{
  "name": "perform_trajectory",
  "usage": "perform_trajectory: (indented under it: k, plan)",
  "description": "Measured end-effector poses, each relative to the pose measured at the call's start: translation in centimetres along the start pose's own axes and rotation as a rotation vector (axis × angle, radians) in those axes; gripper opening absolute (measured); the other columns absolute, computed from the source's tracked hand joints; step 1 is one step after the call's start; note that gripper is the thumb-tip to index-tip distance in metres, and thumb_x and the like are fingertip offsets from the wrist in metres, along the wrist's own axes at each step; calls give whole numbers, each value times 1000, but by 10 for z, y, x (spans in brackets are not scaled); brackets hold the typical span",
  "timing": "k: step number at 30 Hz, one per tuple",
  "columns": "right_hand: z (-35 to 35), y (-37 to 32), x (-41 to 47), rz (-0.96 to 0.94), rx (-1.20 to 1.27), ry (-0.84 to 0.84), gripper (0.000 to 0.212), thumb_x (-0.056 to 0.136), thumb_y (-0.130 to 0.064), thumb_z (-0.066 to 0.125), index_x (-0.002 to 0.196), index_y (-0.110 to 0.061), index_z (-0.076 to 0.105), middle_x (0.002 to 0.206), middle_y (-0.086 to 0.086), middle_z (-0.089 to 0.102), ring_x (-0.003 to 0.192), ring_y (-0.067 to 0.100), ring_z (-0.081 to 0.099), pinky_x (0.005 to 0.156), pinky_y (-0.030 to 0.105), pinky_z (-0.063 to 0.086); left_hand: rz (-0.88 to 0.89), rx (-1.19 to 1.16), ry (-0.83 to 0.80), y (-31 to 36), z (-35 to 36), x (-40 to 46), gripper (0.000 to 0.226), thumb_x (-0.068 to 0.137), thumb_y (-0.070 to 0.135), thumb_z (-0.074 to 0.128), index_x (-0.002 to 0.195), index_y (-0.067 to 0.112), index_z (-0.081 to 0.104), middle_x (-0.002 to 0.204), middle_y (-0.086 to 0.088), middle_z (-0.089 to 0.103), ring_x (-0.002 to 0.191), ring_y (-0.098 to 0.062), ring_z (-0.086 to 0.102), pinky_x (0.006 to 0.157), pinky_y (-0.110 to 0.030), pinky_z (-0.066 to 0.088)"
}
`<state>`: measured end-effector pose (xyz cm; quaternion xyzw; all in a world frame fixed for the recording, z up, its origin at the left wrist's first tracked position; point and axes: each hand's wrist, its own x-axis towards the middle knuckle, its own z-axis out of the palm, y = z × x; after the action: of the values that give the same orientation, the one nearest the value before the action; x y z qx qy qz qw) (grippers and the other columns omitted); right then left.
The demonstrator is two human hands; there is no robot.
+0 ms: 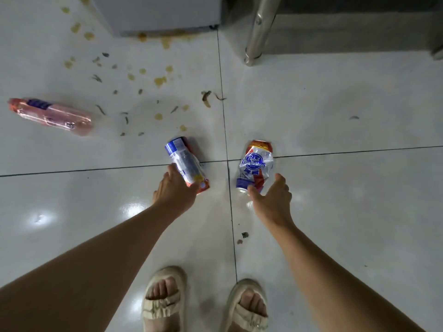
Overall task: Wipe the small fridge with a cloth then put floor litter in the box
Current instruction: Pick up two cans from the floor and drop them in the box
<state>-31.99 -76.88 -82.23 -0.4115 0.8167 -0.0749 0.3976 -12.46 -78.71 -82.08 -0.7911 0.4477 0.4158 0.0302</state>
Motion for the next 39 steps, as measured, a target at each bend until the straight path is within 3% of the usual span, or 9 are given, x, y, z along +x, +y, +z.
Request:
perform_trajectory:
  k: [7,10,14,19,22,28,35,39]
  plan:
    - [48,27,67,127,117,163,79,86,-34,65,143,-2,21,142,20,38,128,34,38,103,42,40,-121,-209,95,-5,50,58,71,77,33,64,130,11,22,121,-18,50,104,-37,56,89,-50,49]
    - [59,35,84,170,247,164,74,87,-30,63,142,-4,22,140,19,42,124,35,47,98,47,48,-146,-274,125,-7,64,72,69,75,31,66,126,12,23,119,-20,49,102,-39,57,87,-51,50]
    - [66,43,95,248,402,184,56,91,-27,60,134,-8,31,131,14,52,102,24,59,69,24,52,-165,-293,188,-6,74,82,72,75,27,68,127,13,19,118,-21,48,96,-40,57,85,-52,51]
    - [68,49,101,230,340,238,36,96,-30,52,123,-7,48,118,10,62,87,15,58,52,8,37,-158,-347,197,-3,75,85,74,77,20,69,129,12,17,119,-22,48,94,-38,58,79,-43,51]
    - [60,45,92,252,309,248,28,97,-24,49,117,-5,55,110,10,65,82,13,56,47,6,33,-140,-359,164,-1,67,77,72,77,18,69,128,11,18,121,-21,45,97,-35,56,75,-39,50]
    - [18,18,40,216,290,246,28,97,-23,48,112,-1,55,103,9,63,81,17,56,51,12,36,-116,-306,139,20,18,28,69,74,23,71,122,12,23,118,-20,48,96,-36,57,81,-46,53]
    - [-80,-45,-43,160,292,240,30,97,-28,48,108,-1,56,98,11,65,76,16,56,57,17,40,-24,-319,62,74,-74,-77,65,78,20,70,123,11,24,119,-19,49,89,-27,54,73,-35,47]
    - [-147,-84,-99,133,300,240,31,97,-29,48,102,0,57,93,12,65,71,17,56,52,17,37,9,-315,54,109,-134,-150,67,79,22,70,126,9,23,121,-18,50,93,-27,57,71,-32,48]
